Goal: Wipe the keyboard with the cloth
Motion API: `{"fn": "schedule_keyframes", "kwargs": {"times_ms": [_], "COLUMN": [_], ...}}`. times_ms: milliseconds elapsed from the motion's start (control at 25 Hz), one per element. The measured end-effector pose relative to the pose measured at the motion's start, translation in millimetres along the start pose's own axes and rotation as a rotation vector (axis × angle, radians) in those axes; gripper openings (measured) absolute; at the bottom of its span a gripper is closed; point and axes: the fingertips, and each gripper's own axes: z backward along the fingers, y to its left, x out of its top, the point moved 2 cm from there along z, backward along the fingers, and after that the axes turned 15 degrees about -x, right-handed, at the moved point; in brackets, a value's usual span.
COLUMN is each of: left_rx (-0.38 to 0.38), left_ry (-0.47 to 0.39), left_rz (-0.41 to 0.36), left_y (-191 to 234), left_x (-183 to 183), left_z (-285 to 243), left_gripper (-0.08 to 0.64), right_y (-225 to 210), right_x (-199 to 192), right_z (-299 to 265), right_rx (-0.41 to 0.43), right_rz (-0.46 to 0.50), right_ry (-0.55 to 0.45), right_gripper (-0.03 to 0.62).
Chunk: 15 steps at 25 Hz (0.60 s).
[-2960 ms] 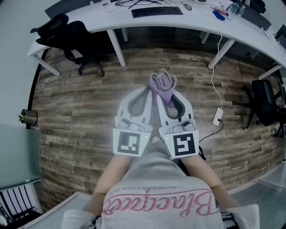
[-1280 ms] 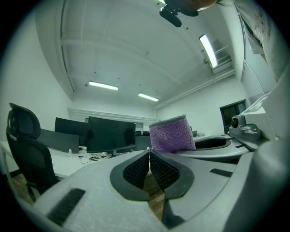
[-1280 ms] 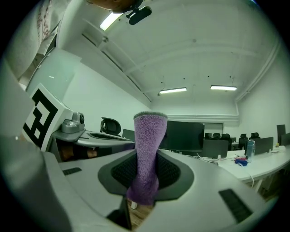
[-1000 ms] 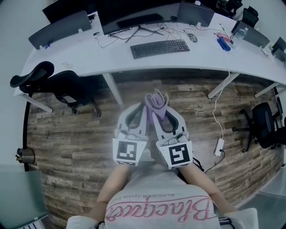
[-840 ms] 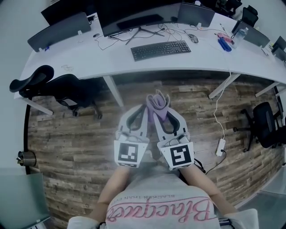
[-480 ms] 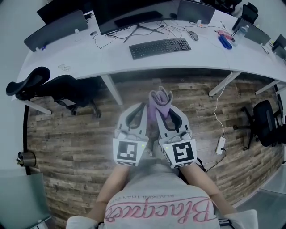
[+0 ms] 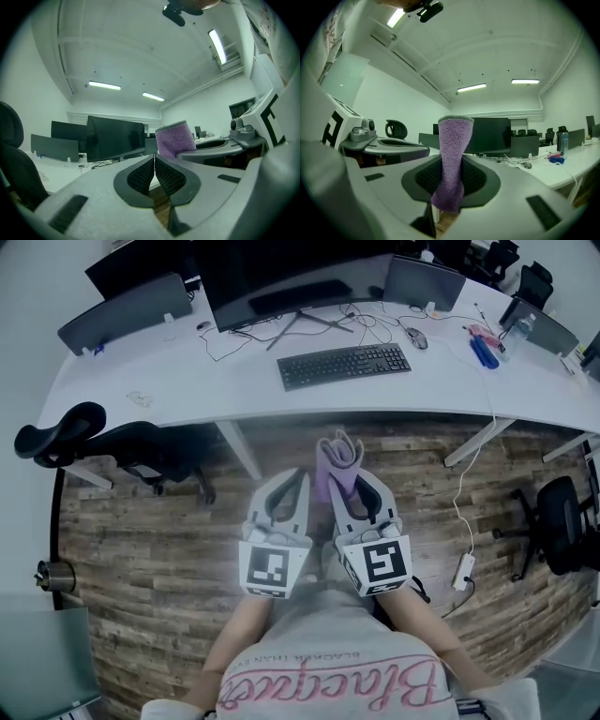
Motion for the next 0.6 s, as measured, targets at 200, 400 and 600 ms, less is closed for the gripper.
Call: {"fn": "schedule_keyframes", "kwargs": {"times_ms": [200, 400, 600], "left_rx": [-0.007, 0.028, 0.077], "left_ry": [0.009, 0.017, 0.015], "left_rz": [-0.017, -0.002, 0.01], "left_y": [17.1, 48.6, 78.5], "left_x": [-1.8, -2.7, 1.1], "left_z": [-40.5, -78.6, -120.2], "left_gripper": [0.006, 0.006, 0.006], "right_y": [-15.4, -33.7, -58.7], "right_x": [1.4, 6.0, 6.0], "right_z": [-40.3, -85.5, -128.0], "right_rx": [0.033, 0.069, 0.103], "right_rz": [0.001, 0.011, 0.019], "right_ry": [-0.006, -0.013, -0.004], "right_gripper": [0.086, 0.086, 0.086]}}
